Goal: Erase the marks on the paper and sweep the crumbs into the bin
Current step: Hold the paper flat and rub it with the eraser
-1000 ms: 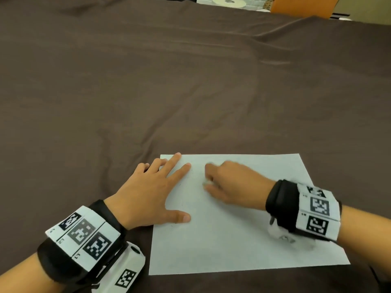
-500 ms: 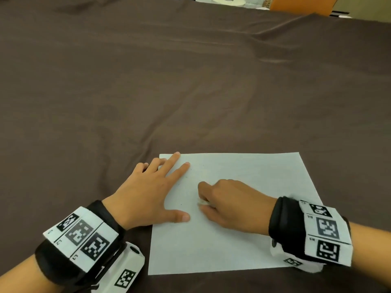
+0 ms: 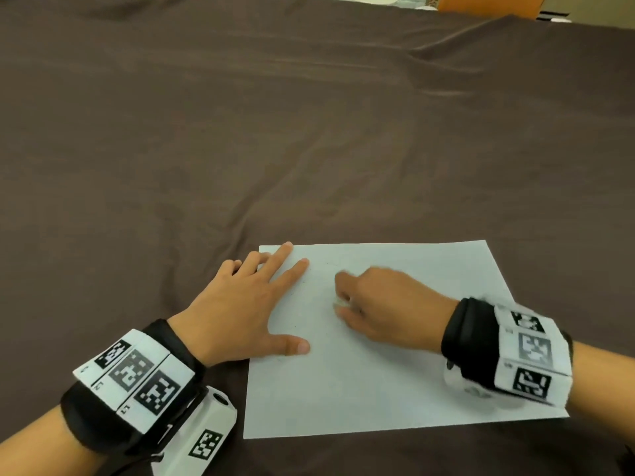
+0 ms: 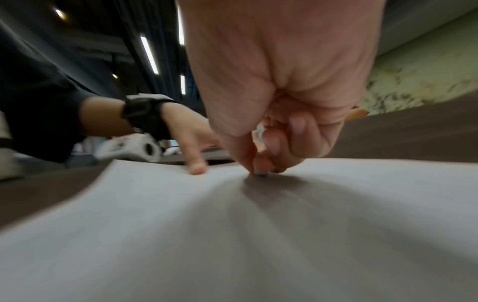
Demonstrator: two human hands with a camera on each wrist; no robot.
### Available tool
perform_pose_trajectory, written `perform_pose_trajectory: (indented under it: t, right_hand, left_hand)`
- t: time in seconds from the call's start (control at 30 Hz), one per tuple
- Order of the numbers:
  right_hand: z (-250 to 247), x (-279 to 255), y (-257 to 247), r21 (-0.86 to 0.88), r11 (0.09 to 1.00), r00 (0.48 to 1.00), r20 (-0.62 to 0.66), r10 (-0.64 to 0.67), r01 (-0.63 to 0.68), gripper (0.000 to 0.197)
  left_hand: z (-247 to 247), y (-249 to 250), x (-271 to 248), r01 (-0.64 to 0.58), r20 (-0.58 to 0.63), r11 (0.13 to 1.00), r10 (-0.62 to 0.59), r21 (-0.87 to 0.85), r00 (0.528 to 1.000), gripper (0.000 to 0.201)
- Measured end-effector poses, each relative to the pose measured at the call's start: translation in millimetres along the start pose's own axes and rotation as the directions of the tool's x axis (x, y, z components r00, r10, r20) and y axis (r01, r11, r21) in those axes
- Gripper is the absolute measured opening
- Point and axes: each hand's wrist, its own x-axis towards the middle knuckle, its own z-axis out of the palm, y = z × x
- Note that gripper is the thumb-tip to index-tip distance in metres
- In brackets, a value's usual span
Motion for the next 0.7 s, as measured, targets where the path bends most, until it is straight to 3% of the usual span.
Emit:
perform_pose_trajectory:
  t: [0.07,0.2,0.27,0.37,0.5,0.63,0.7]
  right_hand:
    - [11.1,-10.7,-19.4,-0.003,0.993,0.99,0.07,-0.12,0.12,0.018]
    - [-1.1,-0.4,3.8,0.025,0.999,1.0,0.0,0.029,-0.029,0.018]
    - [3.2,-3.7,2.2,0.003,1.0,1.0,-0.025,-0.018,0.018,0.017]
    - [15.7,-17.5,-21.0,0.027,0.988,0.986,0.064,-0.151,0.15,0.018]
    - [2.6,-7.0,3.6,0.059,0.998,0.999,-0.032,-0.005,0.007,0.019]
    - [17.6,-23.7,-21.1,0.069,0.985,0.986,0.039,-0.163,0.16,0.021]
    - [13.7,-22.1,-16.5,0.103,0.987,0.991,0.04,-0.131,0.126,0.021]
  left_hand:
    - [-0.1,1.3,-1.2,0.01,0.023,1.0,-0.01,0.015,1.0,0.104]
    - [-4.7,6.8,1.1,-0.019,0.019,1.0,0.019,0.019,1.0,0.094]
    - [-6.9,8.9,-0.5,-0.005,0.121,0.999,0.001,0.039,0.993,0.095]
    - [-8.8,10.4,0.5,-0.028,0.138,0.998,0.02,0.058,0.99,0.096]
    - [-9.7,9.8,0.7,-0.032,0.163,0.996,0.019,0.08,0.986,0.096]
    - [-8.8,9.5,0.8,-0.028,0.164,0.996,0.014,0.079,0.986,0.097]
    - [-9.6,9.2,1.5,-0.03,0.158,0.997,0.017,0.077,0.987,0.096]
